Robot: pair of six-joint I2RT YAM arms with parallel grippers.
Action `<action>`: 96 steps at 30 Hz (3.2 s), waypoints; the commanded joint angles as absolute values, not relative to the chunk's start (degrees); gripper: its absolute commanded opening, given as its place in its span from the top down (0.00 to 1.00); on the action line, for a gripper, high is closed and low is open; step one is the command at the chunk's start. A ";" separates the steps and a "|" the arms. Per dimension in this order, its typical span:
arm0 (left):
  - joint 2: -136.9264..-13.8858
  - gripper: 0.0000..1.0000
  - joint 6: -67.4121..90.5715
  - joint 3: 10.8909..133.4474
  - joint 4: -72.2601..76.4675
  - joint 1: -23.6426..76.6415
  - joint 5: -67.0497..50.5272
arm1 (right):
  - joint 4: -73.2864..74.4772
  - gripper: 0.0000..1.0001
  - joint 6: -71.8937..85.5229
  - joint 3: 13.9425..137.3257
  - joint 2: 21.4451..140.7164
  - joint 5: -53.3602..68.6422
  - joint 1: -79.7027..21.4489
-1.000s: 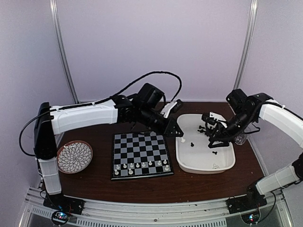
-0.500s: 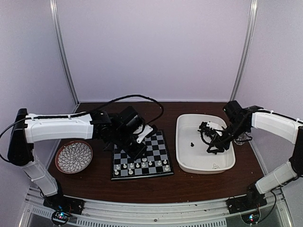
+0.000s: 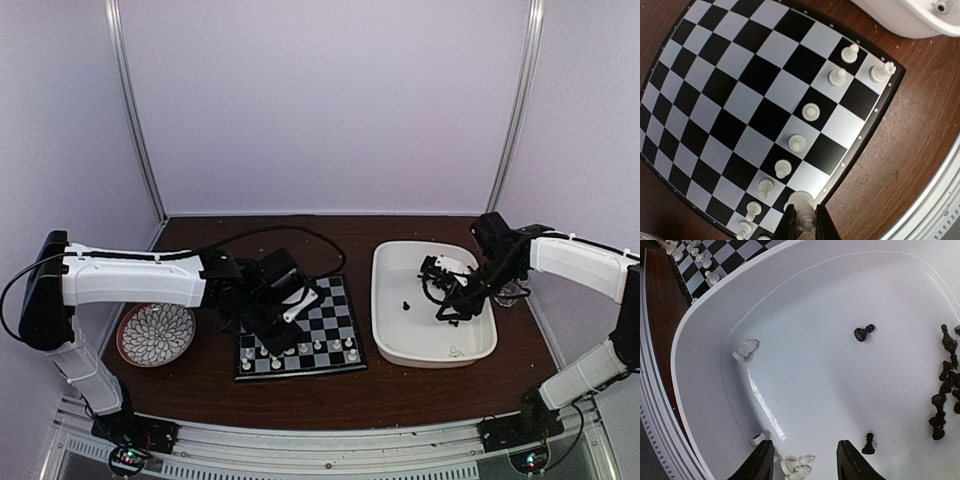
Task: Set up the chess pieces on the board
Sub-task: Place the queen at d1, then pick up the bishop from the storage box.
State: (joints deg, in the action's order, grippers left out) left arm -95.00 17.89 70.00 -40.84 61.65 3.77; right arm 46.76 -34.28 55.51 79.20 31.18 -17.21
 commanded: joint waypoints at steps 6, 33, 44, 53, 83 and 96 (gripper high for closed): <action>-95.33 0.99 18.36 65.35 -36.57 62.67 0.44 | 46.14 0.53 -34.10 54.67 79.88 30.15 -16.88; -95.15 0.95 19.73 58.71 -25.33 62.55 3.84 | 46.49 0.53 -33.93 54.76 80.42 30.19 -16.88; -95.75 0.88 20.20 58.53 -26.19 62.53 2.41 | 46.54 0.53 -34.10 54.76 80.51 30.41 -16.88; -94.58 0.77 20.35 58.97 -27.53 62.57 2.84 | 46.54 0.53 -34.10 54.75 80.24 30.53 -16.94; -112.34 0.54 22.83 112.60 -36.15 45.26 -7.36 | 68.24 0.57 -58.70 67.66 97.24 26.71 -18.68; -117.29 0.55 28.81 124.35 -48.69 35.10 -7.28 | 67.82 0.58 -61.02 70.34 101.31 22.76 -23.47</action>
